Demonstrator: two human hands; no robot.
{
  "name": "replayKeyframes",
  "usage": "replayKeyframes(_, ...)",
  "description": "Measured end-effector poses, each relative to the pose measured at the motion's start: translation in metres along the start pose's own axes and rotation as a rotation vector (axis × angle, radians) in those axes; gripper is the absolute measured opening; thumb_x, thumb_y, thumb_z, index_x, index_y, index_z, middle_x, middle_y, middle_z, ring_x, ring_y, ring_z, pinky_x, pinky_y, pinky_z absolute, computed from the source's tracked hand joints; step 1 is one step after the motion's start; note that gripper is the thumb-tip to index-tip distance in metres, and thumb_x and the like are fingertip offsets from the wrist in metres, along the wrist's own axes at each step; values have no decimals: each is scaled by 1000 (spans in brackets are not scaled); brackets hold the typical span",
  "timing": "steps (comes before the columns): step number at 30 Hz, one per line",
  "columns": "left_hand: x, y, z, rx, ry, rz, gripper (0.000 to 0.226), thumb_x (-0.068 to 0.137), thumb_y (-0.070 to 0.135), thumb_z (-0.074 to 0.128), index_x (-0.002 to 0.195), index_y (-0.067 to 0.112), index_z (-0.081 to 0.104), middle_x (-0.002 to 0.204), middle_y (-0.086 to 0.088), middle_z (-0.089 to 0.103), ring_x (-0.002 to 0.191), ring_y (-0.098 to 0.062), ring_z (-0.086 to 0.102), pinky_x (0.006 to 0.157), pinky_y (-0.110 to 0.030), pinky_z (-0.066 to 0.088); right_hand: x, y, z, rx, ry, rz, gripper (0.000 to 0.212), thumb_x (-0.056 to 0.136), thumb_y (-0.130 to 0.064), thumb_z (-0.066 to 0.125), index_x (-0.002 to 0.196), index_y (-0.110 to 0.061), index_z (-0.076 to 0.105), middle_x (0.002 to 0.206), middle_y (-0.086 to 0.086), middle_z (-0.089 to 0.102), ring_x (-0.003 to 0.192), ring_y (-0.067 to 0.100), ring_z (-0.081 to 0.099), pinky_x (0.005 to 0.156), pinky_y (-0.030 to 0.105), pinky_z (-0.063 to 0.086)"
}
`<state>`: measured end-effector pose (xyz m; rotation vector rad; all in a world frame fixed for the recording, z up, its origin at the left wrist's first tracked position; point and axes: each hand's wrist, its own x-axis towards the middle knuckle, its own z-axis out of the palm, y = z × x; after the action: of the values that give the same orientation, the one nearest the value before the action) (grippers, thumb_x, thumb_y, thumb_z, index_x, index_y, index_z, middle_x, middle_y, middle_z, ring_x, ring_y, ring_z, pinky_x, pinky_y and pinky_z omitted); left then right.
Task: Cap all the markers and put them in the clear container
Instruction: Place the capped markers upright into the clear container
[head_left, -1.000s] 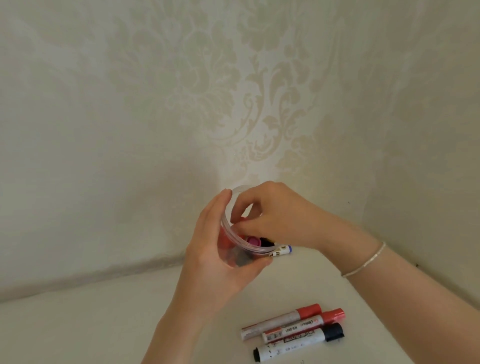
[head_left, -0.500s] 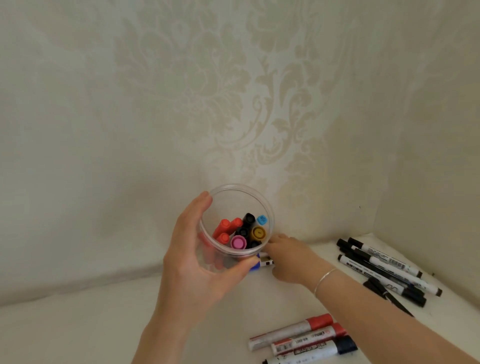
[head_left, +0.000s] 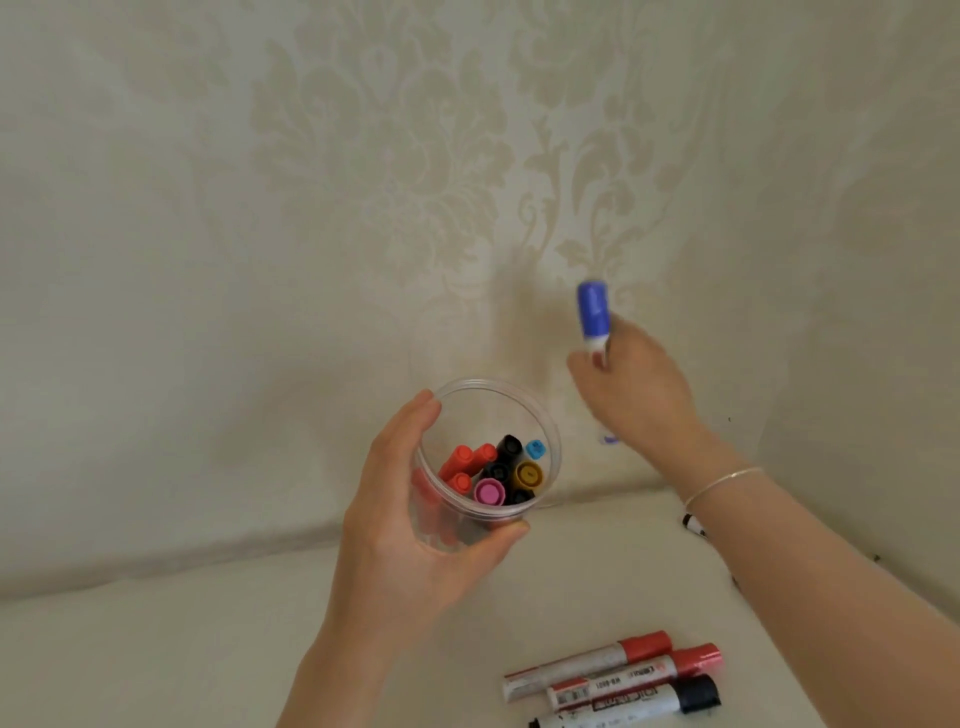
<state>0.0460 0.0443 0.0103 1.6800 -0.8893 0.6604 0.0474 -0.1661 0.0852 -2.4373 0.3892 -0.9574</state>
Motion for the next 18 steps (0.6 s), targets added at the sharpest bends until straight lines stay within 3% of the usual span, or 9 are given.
replayKeyframes(3,-1,3,3,3,-2,14,102,48,20,95,136,16,43,141,9,44,129,9,41,99,-3,33,-1,-35,-36,548,175,-12,25,87,-17,57,67,-6,46,57,-2,49,52,11,45,52,22,41)
replayKeyframes(6,-1,7,7,-19,-7,19,100,46,3,94,132,10,43,136,0,45,123,19,40,92,4,31,-15,-66,-60,785,-42,-152,19,85,-12,67,73,0,58,61,8,53,55,9,51,53,12,44)
replayKeyframes(8,-1,7,6,-11,-12,22,101,48,12,95,134,11,43,137,0,47,125,15,41,95,1,32,-23,-75,-64,710,-273,-254,14,81,-14,72,78,-2,64,70,16,62,61,17,61,60,13,51)
replayKeyframes(11,0,5,3,-27,-19,-1,98,52,20,91,136,7,44,137,-2,49,127,7,44,97,-3,35,-28,-76,-55,528,-470,-339,14,77,-19,78,80,-9,69,79,10,71,73,18,69,74,23,56)
replayKeyframes(14,0,9,1,-40,-39,1,99,51,16,90,137,2,43,137,-3,51,126,5,46,97,-4,34,-31,-70,-37,222,-467,-409,16,71,-31,79,76,-20,68,82,-2,70,80,15,66,81,37,52)
replayKeyframes(18,-1,14,6,-91,-64,2,103,46,0,93,135,-1,42,134,14,51,119,15,47,90,3,34,-36,-72,-26,-175,-483,-545,13,76,-38,68,81,-27,64,82,-7,65,78,16,59,76,35,48)
